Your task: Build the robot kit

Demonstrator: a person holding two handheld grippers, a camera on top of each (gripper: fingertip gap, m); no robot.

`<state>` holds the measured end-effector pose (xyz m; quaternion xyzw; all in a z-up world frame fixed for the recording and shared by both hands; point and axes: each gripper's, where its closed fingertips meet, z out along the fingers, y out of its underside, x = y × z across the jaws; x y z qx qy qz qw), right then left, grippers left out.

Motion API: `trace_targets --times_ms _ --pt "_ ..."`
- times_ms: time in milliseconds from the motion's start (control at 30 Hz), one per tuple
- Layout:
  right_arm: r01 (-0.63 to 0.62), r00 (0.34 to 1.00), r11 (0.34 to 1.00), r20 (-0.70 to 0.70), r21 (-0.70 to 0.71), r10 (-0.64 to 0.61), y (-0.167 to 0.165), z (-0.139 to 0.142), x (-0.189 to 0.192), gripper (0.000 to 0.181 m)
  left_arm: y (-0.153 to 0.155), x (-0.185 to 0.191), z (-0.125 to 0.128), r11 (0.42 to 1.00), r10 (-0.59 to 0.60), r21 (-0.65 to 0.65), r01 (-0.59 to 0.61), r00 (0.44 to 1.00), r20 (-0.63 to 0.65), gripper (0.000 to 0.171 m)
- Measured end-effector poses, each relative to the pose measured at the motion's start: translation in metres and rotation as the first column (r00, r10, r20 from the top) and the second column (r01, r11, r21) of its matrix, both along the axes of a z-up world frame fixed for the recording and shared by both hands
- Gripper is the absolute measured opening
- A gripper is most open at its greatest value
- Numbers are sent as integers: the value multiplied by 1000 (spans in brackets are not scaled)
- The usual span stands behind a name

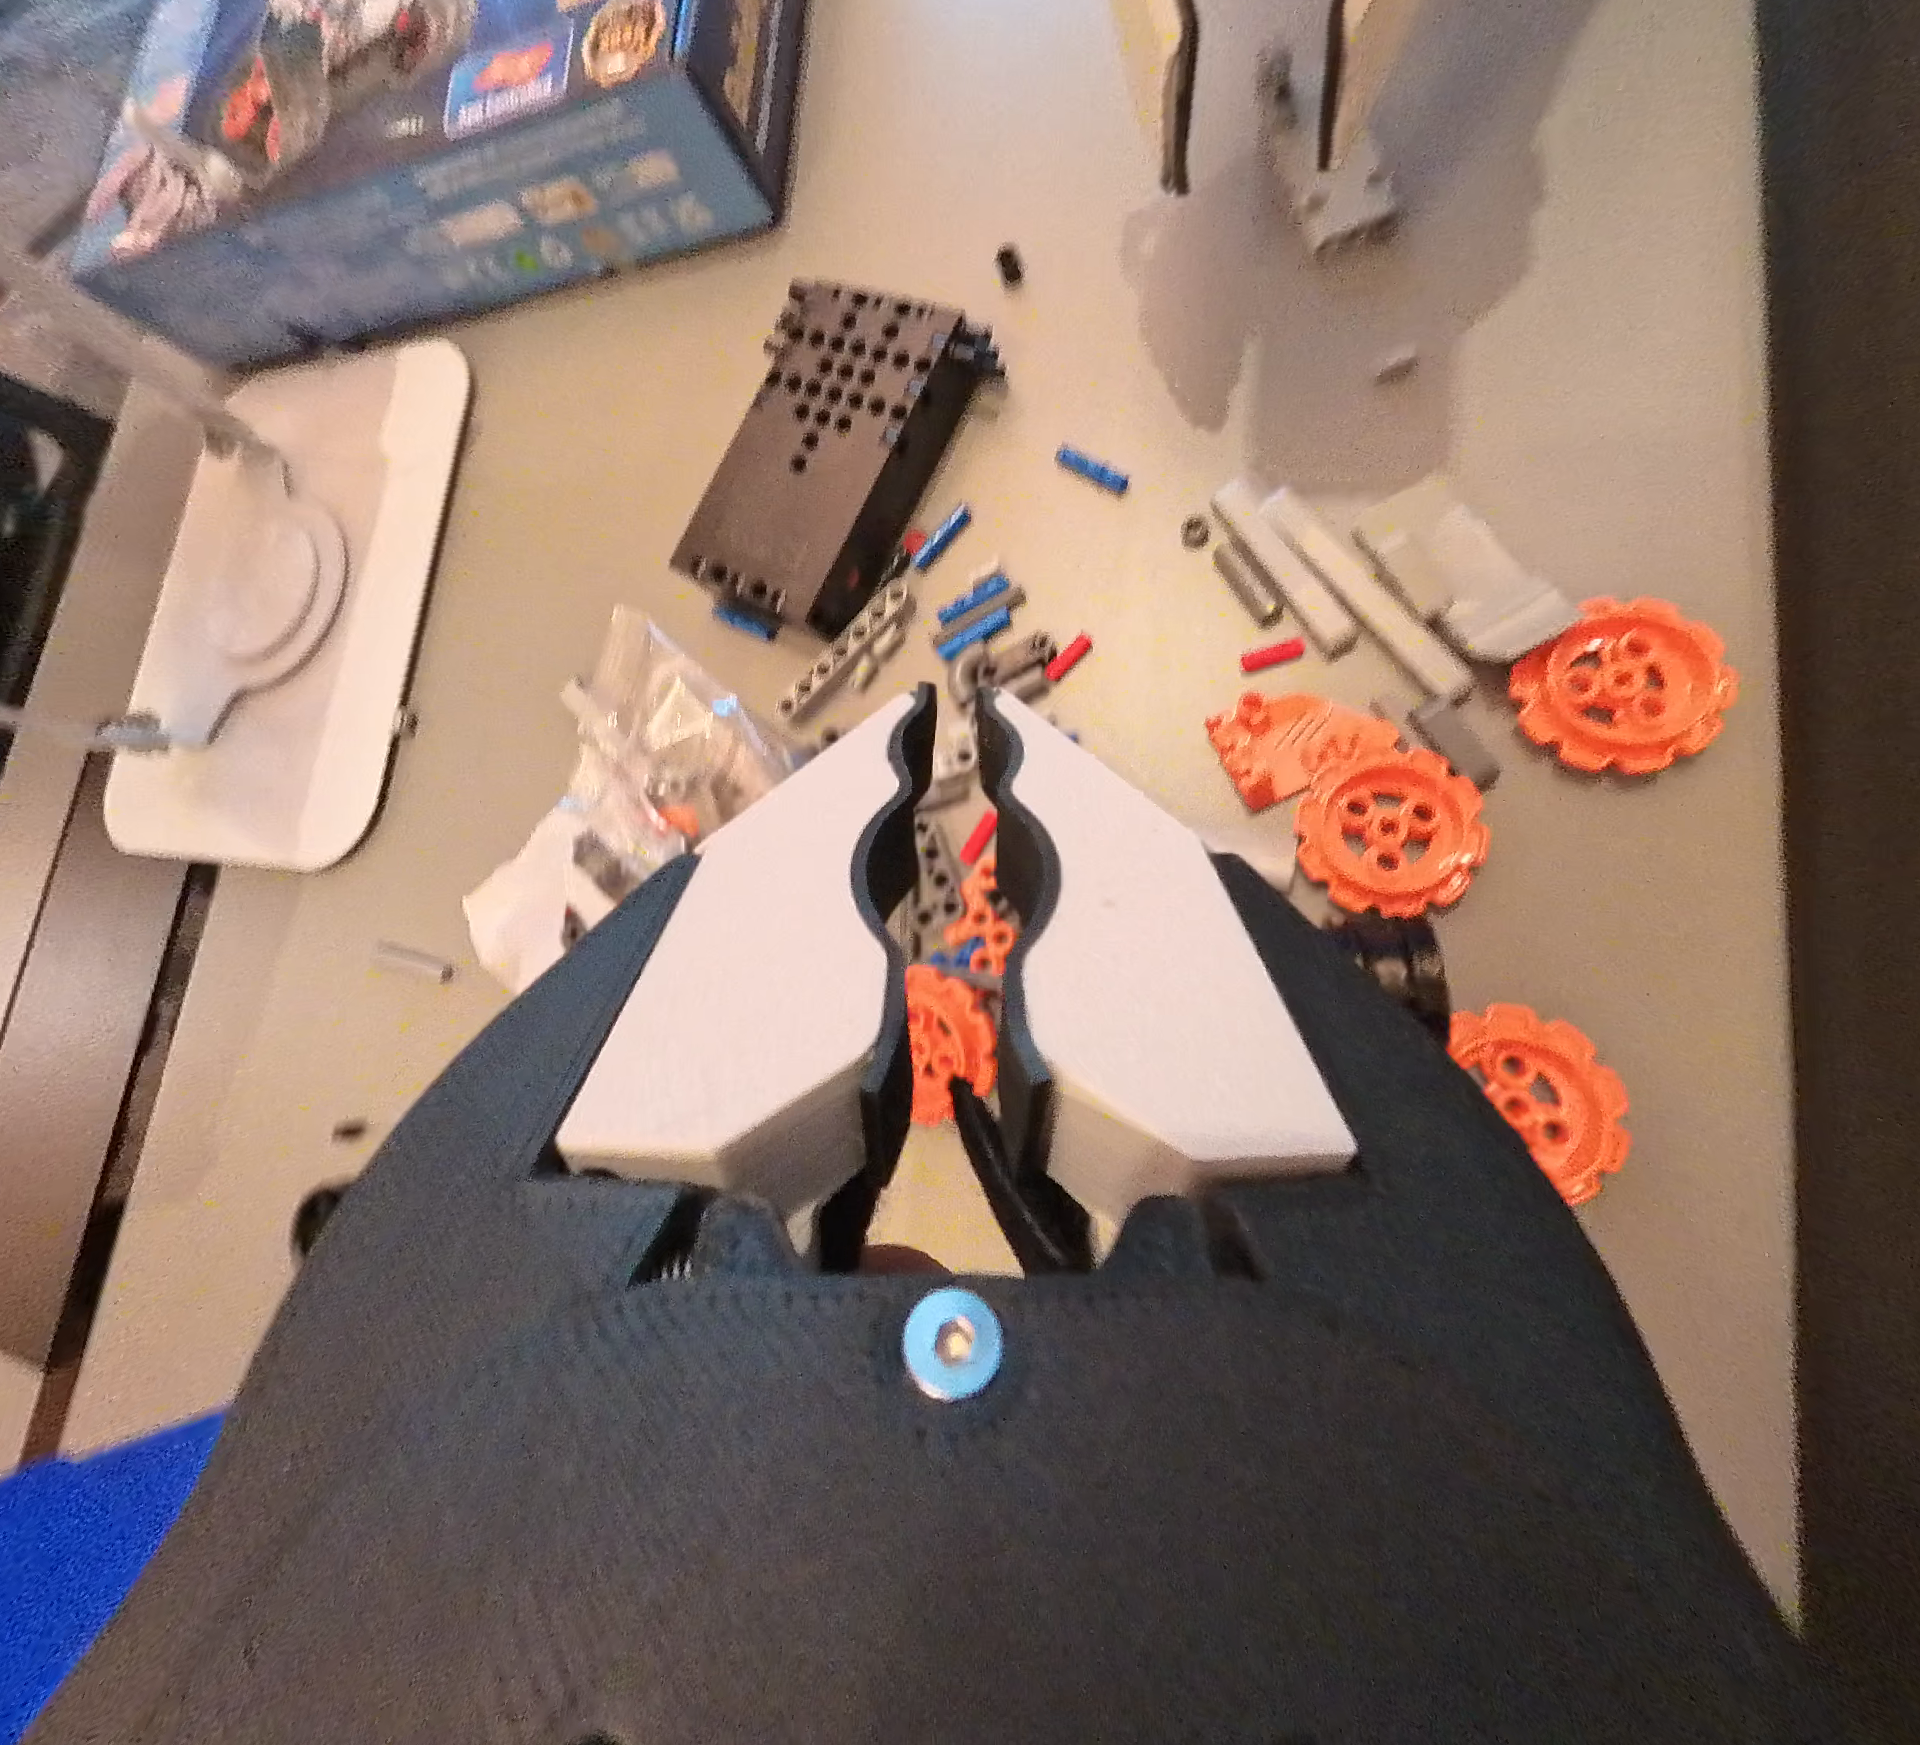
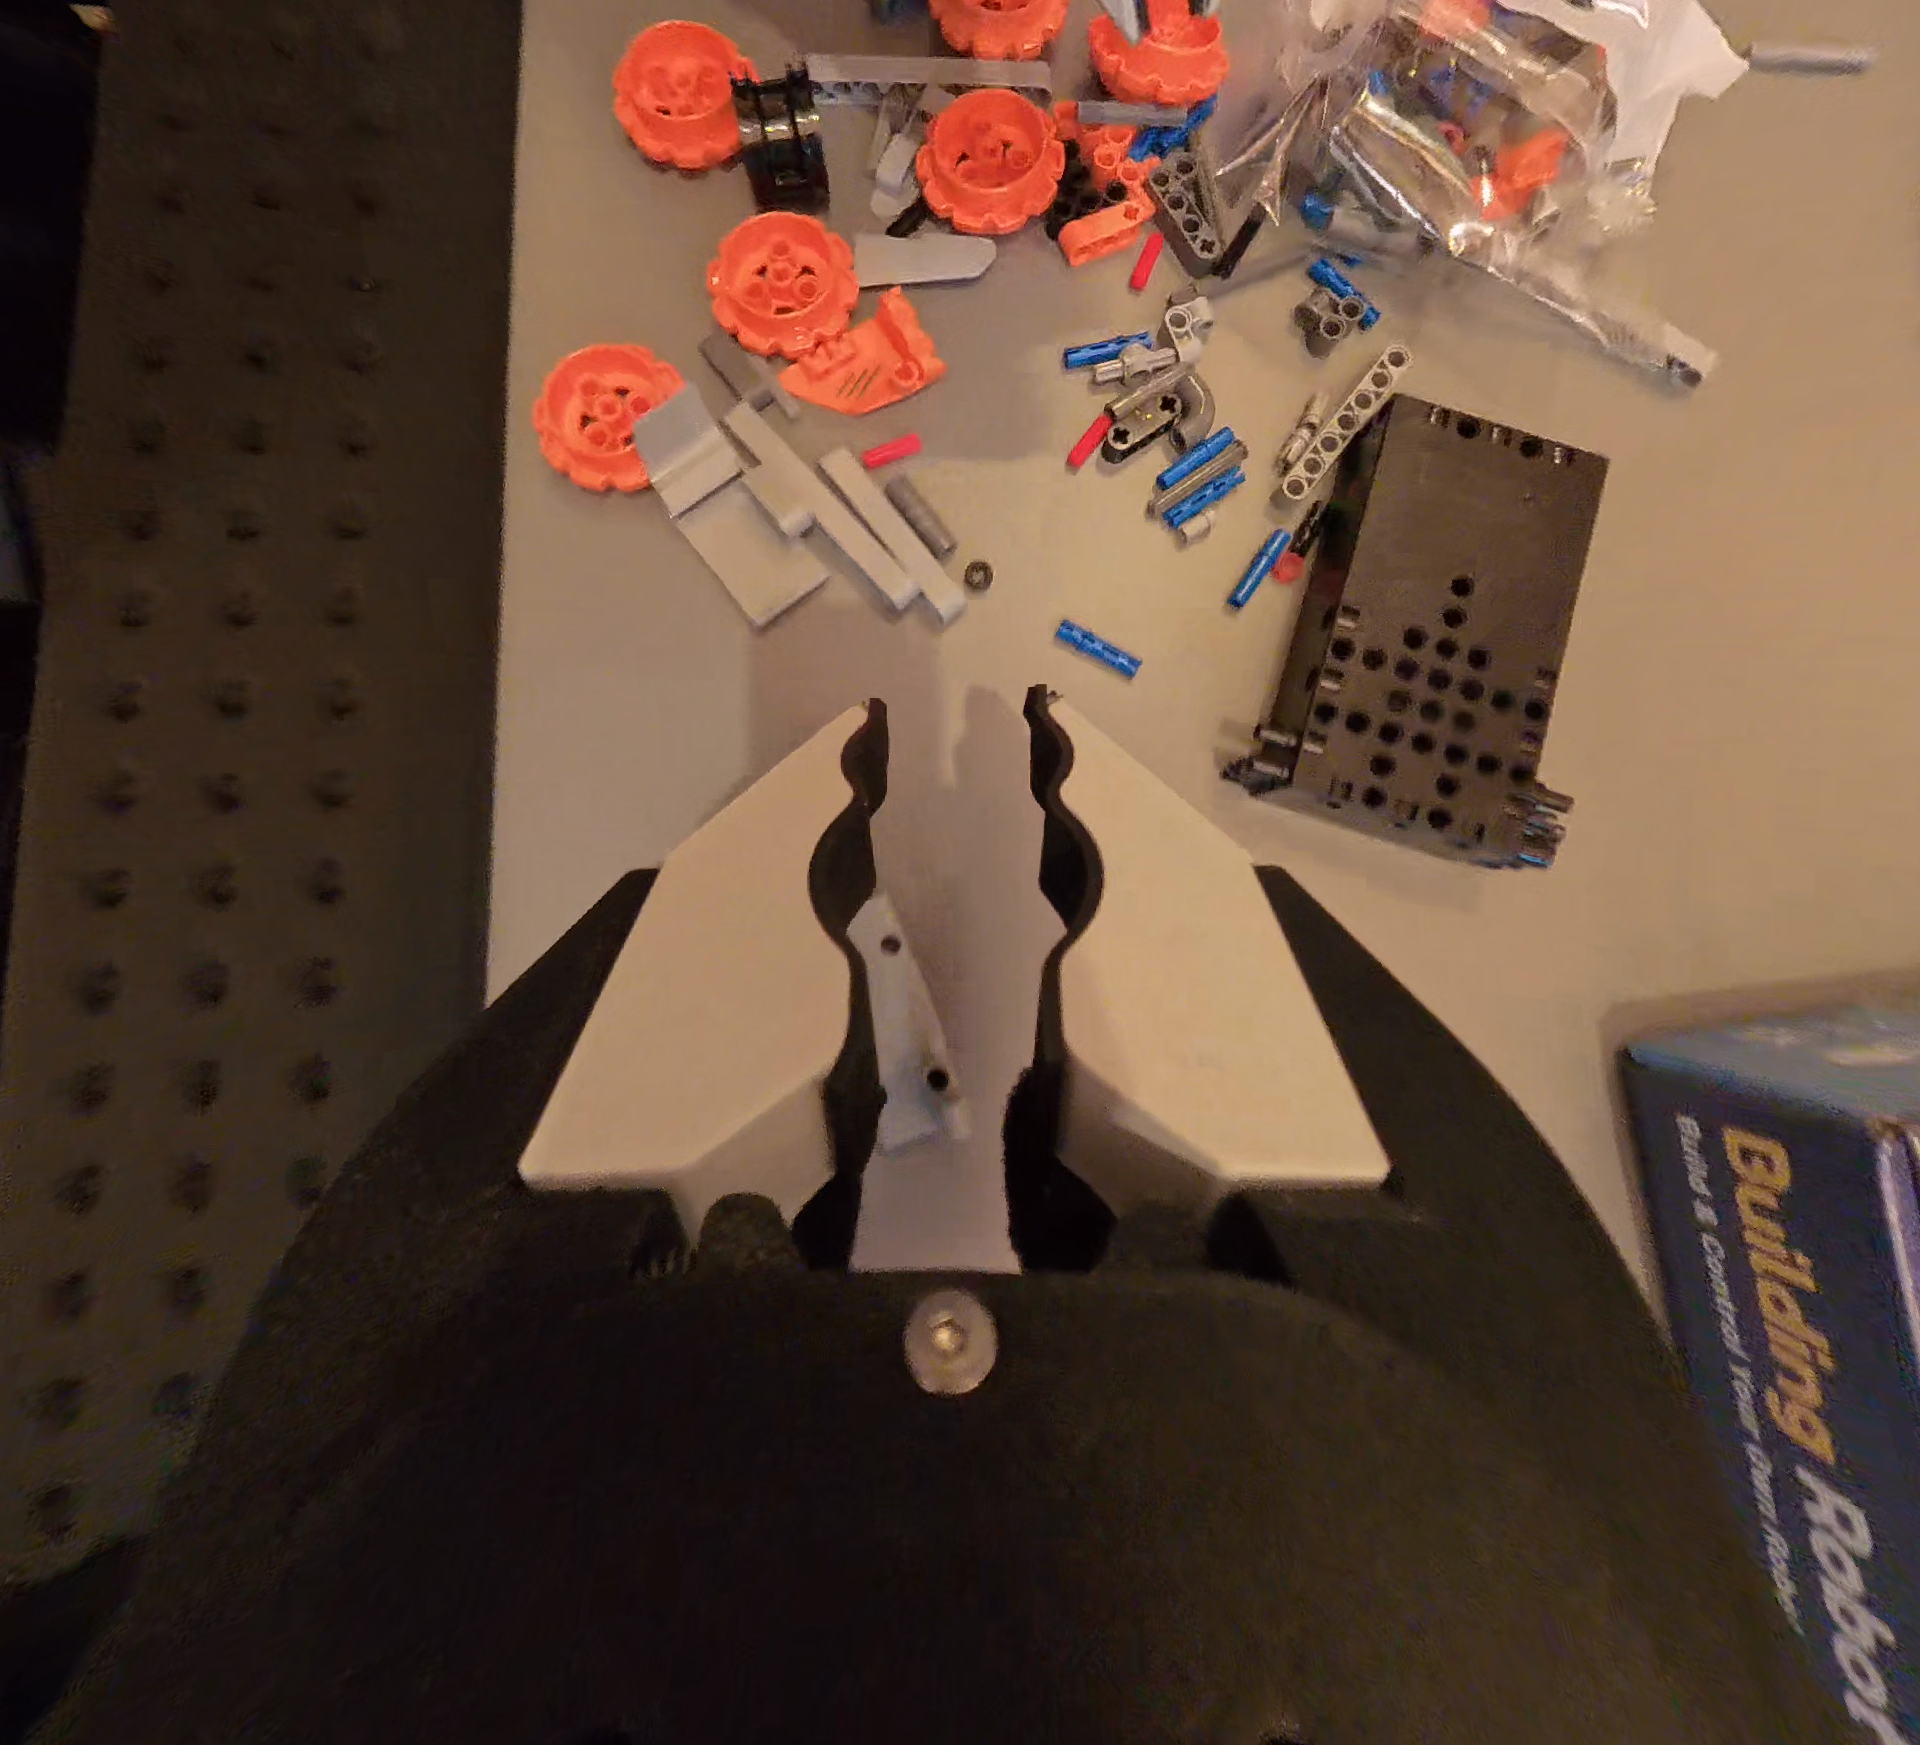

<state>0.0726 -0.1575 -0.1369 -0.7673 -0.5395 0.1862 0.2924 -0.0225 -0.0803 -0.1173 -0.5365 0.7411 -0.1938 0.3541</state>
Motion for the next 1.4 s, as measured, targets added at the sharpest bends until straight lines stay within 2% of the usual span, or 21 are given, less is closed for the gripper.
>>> trace_targets --times_ms 67,233,433,567,667,767,867,900,1067,1200,1267,1400 --pt "23 1000 1000 7 -7 -23 11 -5 -12 25 9 -10 -9 998 58 22 -57 998 -11 6" --pt "49 997 999 51 -8 -49 36 -20 -37 26 18 -22 -29 994 104 34 -103 994 -27 6" --pt "73 997 997 -11 -15 -73 69 -22 -70 23 25 -24 -33 992 123 28 -122 992 -16 7" --pt "108 994 993 2 -50 -108 90 -33 -85 23 27 -26 -39 991 131 30 -130 991 -29 7" --pt "142 990 985 20 -95 -141 100 -44 -89 14 28 -27 -39 991 131 19 -131 991 -22 7" --pt "142 990 982 27 -125 -140 100 -49 -92 2 26 -25 -37 992 126 12 -126 992 -11 7" --pt "155 988 977 19 -148 -154 100 -50 -91 3 26 -25 -38 992 124 9 -124 992 -14 8" --pt "163 987 975 20 -150 -162 101 -50 -90 12 25 -25 -38 993 121 9 -121 993 -15 8" --pt "192 981 971 11 -141 -192 104 -47 -85 20 23 -22 -36 993 114 11 -114 993 -8 8" --pt "225 974 964 47 -141 -221 109 -54 -80 17 22 -22 -36 993 114 11 -114 993 -9 8" --pt "217 976 967 50 -135 -213 110 -57 -81 9 23 -22 -37 994 113 11 -113 994 -10 8" --pt "201 979 973 50 -112 -196 109 -54 -81 7 24 -21 -37 993 116 8 -116 993 -6 8"
